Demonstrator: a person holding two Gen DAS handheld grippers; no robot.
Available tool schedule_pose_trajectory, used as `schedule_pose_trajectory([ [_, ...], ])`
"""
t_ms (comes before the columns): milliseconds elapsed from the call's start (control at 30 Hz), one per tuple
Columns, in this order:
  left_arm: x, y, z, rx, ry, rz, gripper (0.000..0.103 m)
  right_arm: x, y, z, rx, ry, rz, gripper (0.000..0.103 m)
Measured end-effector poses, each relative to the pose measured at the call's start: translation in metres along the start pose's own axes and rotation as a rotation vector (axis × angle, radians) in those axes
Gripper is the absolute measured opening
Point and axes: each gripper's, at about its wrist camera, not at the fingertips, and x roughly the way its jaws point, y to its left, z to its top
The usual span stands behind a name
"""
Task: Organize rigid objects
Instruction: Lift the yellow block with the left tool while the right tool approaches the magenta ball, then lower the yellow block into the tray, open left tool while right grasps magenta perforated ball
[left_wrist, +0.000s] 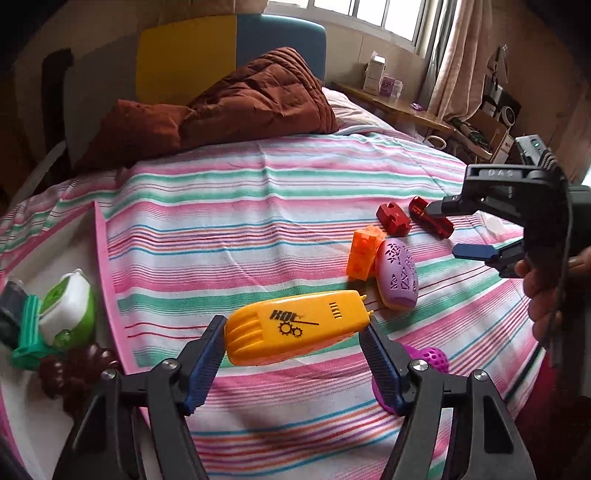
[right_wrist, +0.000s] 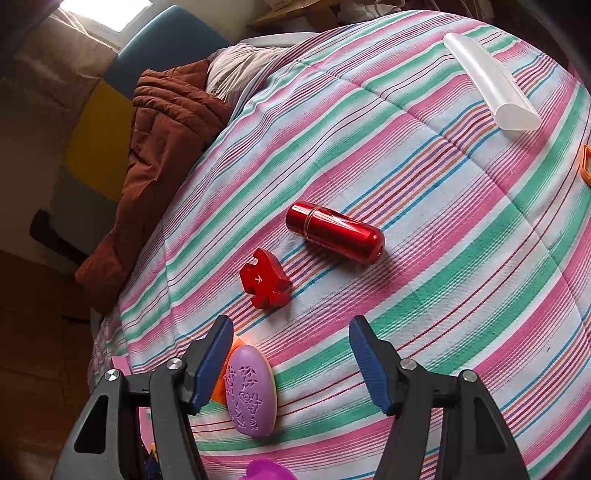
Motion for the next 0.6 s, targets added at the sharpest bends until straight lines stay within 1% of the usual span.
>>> schedule_pose_trajectory([
  [133, -0.040, 0.007, -0.004, 0.004, -0.061, -0.005, 0.073, 0.005, 0.006, -0.008, -0.040, 0.040, -0.004, 0.066],
  [233, -0.063, 0.014, -0.006, 0.001, -0.103, -0.003, 0.073, 0.001, 0.024, -0.022, -0.131, 0.058, -0.013, 0.066],
  [367, -0.087, 0.032, -0.013, -0.031, -0.135, -0.005, 0.073, -0.007, 0.051, -0.055, -0.301, 0.113, 0.019, 0.066],
  [500, -0.105, 0.053, -0.021, -0.076, -0.156, -0.001, 0.073, -0.017, 0.069, -0.097, -0.470, 0.128, -0.013, 0.066],
  [600, -0.117, 0.069, -0.028, -0.117, -0.171, 0.008, 0.073, -0.020, 0.069, -0.124, -0.517, 0.118, -0.044, 0.066],
])
